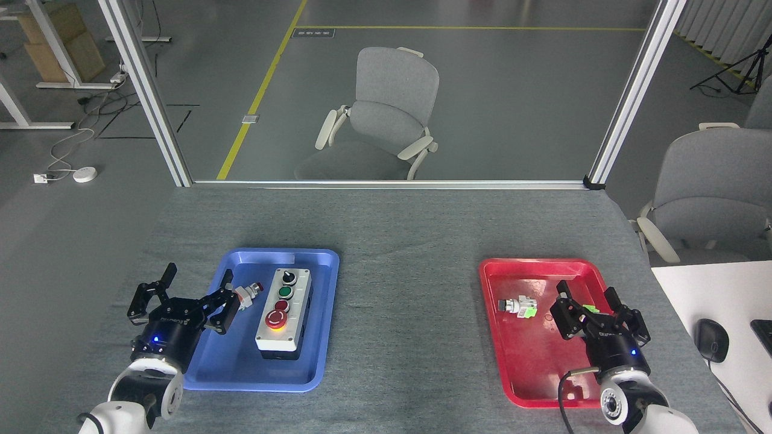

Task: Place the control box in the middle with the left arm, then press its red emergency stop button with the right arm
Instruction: 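Move the left gripper toward the grey control box on the blue tray, then lower the left gripper and grasp the near end of the control box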

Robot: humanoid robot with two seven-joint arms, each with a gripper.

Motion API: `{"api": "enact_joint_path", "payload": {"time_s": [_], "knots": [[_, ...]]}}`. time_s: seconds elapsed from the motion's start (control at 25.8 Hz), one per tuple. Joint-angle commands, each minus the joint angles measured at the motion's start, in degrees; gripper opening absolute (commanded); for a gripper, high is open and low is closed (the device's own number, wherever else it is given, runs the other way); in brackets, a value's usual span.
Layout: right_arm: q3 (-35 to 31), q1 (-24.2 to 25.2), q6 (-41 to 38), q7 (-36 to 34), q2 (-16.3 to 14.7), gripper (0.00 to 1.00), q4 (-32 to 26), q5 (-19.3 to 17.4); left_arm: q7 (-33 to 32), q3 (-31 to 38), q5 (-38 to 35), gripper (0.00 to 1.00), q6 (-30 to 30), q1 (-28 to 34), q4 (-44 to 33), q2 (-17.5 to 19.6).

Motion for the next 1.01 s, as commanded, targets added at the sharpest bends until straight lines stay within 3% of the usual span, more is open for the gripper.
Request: {"api": "enact_joint_path", "payload": {"time_s": [0.0, 0.43, 0.89, 0.97], "knots": [[0.0, 0.0, 0.0, 0.0, -0.1, 1.00, 0.0, 0.0, 2.0, 0.0, 0.0, 0.99, -0.7, 0.1, 0.5, -0.7], [0.0, 0.0, 0.0, 0.0, 0.1, 1.00, 0.0, 0.0, 4.9, -0.1, -0.7, 0.99, -1.2, 0.3, 1.2, 0.1], [0.0, 0.0, 0.0, 0.0, 0.1, 1.00, 0.0, 0.0, 3.3, 0.0, 0.3, 0.99, -2.6, 1.6, 1.3, -0.9], [0.0, 0.0, 0.0, 0.0, 0.1, 1.00, 0.0, 0.0, 3.7, -0.2, 0.2, 0.99, -2.4, 1.7, 1.3, -2.5]]}}
